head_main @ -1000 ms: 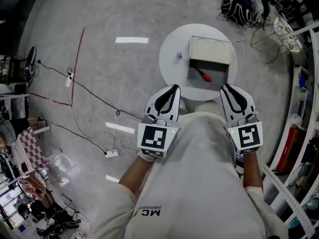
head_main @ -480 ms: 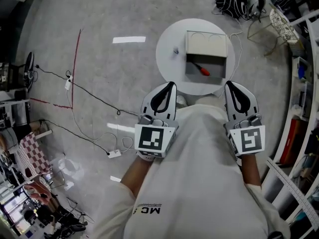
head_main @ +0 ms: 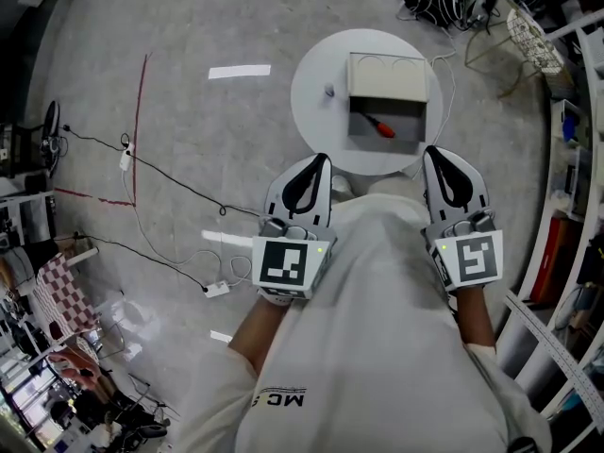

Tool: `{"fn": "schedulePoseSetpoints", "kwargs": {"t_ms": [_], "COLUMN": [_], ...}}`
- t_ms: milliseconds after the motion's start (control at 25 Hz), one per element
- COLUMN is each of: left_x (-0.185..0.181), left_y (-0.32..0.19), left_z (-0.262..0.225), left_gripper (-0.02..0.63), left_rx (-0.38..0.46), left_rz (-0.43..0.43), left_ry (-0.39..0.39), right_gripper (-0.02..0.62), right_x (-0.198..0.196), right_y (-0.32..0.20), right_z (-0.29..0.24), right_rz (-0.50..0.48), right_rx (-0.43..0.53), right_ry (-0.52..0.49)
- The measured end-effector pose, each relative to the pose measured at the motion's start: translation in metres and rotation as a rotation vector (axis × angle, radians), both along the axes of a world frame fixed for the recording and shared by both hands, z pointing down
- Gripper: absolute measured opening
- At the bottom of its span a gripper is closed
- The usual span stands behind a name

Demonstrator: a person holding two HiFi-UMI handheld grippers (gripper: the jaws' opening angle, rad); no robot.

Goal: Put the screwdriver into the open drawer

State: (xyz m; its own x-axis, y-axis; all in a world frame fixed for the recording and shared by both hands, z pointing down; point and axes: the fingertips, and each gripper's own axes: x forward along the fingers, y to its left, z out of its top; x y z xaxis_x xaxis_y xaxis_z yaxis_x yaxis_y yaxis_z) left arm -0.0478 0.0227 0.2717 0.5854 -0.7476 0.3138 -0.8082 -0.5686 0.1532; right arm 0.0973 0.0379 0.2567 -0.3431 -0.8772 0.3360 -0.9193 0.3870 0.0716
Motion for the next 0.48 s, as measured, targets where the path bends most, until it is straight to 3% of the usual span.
{"fn": "schedulePoseSetpoints", "kwargs": {"t_ms": [480], "left_x": [0.0036], "left_y": [-0.0018], "left_z": [0.0021], "left_gripper": [0.011], "left_rx": [0.001], "left_rz": [0.013], "left_ry": [0.005], "right_gripper": [0.071], "right_x": [-0.0011], "right_y": [-0.0039], "right_z": [0.0054], "right_rz": [0.001], "right_rx": [-0.008], "right_ry": [-0.004]}}
